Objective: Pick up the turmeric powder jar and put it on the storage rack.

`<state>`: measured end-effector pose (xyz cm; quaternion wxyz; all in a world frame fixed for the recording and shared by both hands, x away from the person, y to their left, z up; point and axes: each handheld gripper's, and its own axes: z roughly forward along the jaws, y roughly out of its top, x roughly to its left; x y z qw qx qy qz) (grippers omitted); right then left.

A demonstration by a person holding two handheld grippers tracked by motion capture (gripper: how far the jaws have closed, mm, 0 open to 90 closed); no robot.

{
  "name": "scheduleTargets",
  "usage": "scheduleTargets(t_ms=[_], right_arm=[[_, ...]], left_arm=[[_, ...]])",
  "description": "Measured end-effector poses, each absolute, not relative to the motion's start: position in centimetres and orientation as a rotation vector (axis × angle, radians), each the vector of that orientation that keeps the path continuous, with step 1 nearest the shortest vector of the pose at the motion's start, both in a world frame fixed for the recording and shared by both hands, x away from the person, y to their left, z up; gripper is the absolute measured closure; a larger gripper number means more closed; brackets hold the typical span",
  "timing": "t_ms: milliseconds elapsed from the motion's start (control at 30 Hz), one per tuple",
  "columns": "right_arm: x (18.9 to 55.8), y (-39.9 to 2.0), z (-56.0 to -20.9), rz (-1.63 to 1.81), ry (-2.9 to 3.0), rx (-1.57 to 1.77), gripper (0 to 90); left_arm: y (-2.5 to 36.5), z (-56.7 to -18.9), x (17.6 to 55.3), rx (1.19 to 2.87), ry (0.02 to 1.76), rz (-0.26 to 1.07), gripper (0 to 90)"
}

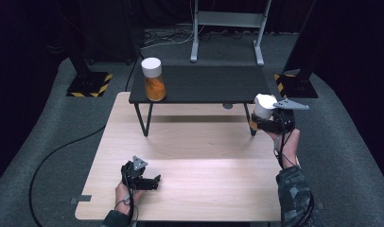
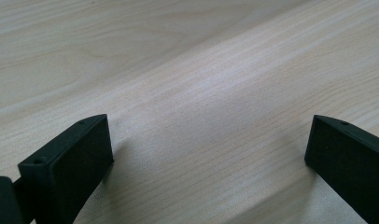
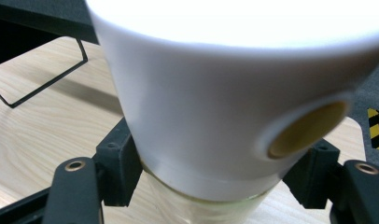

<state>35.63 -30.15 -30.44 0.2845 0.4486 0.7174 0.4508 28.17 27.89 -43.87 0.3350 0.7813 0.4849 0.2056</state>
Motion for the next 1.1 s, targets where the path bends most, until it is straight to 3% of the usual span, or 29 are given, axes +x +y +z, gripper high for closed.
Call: scheduleTargets(t_ms=[1100], right_arm=[[35.9,-30.4,-26.7,1.212,1.890,1.181,29.4]], left_arm=[[27.9,-43.9,28.2,2.038,1.268,0.537,0.1]])
